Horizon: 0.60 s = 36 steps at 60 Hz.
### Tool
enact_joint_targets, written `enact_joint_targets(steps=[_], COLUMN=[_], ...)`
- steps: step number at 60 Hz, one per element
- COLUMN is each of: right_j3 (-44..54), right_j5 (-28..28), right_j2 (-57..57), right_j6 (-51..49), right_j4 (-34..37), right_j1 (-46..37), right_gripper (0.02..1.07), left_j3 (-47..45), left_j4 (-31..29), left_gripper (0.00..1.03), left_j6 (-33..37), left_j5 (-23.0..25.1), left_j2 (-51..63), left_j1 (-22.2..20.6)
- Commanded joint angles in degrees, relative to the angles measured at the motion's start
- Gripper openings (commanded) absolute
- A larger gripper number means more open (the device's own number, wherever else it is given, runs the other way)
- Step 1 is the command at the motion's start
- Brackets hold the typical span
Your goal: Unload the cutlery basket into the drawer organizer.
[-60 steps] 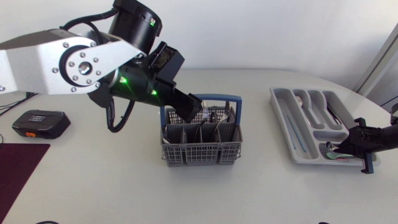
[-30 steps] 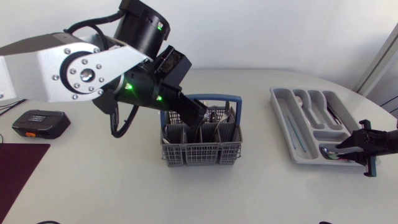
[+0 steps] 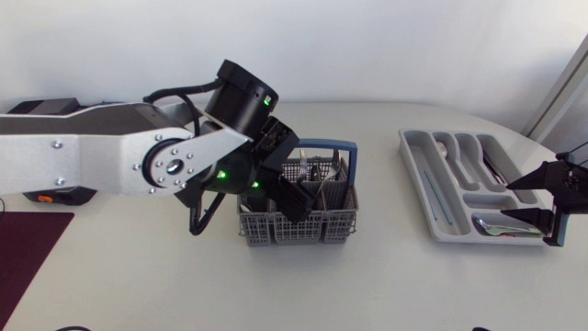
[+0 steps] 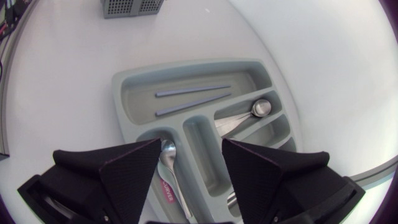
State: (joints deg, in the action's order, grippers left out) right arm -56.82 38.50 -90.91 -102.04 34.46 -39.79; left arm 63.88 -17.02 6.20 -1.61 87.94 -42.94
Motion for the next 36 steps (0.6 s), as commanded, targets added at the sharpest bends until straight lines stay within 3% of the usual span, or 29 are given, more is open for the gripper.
enact_joint_targets(steps=[1, 20, 36], right_j3=[3.1, 12.3, 20.0], right_j5=[1.7, 3.7, 4.6], right_j2=[2.1, 12.4, 22.1], right_j6=[3.3, 14.9, 21.3], right_j4=[0.9, -1.8, -5.0], right_j1=[1.2, 8.7, 14.3], right_gripper=[0.78, 0.78, 0.78], left_j3=[-0.7, -0.3, -3.8], left_j4=[2.4, 8.8, 17.7], left_gripper=[0.98, 0.91, 0.76], left_j6=[-2.2, -6.6, -7.5], left_j5=[-1.2, -4.8, -11.8], left_j2=[1.8, 6.2, 7.0], left_j1=[-0.4, 0.6, -0.7])
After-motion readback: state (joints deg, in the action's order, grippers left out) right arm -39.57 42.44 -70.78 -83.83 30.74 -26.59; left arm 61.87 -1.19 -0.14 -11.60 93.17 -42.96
